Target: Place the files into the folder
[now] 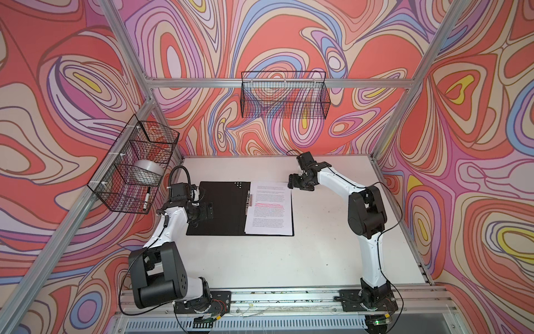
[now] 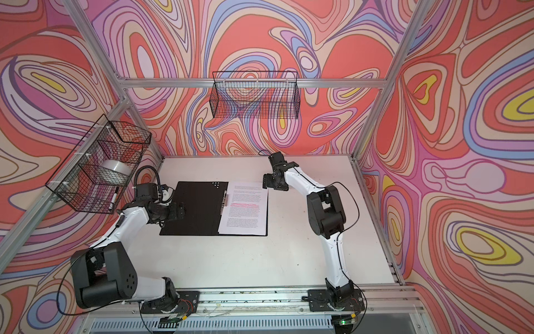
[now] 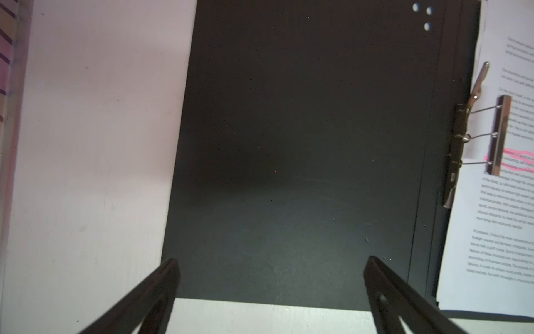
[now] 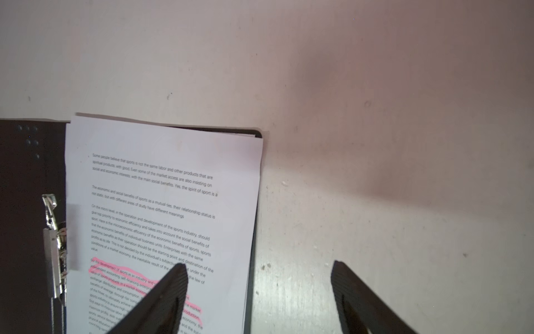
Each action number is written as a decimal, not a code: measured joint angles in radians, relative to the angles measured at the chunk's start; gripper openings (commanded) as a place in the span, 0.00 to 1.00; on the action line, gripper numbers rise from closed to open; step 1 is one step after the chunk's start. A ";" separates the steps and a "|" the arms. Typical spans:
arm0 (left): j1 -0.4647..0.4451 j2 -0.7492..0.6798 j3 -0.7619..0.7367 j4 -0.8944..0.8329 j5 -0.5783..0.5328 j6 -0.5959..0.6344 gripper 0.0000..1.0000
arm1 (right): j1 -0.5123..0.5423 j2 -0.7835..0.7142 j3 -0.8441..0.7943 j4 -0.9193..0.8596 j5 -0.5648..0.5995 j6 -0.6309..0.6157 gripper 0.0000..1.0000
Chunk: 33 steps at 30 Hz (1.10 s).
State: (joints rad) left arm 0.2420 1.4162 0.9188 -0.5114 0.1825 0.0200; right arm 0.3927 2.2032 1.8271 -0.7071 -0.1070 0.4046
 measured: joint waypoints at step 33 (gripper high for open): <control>-0.178 0.441 0.325 0.050 0.188 -0.138 1.00 | -0.092 0.153 0.102 0.157 -0.246 0.019 0.82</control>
State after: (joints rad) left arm 0.0643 1.8572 1.2438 -0.4610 0.3706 -0.1177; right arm 0.3004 2.3566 1.9289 -0.5499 -0.3527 0.4232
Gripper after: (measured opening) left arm 0.996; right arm 0.823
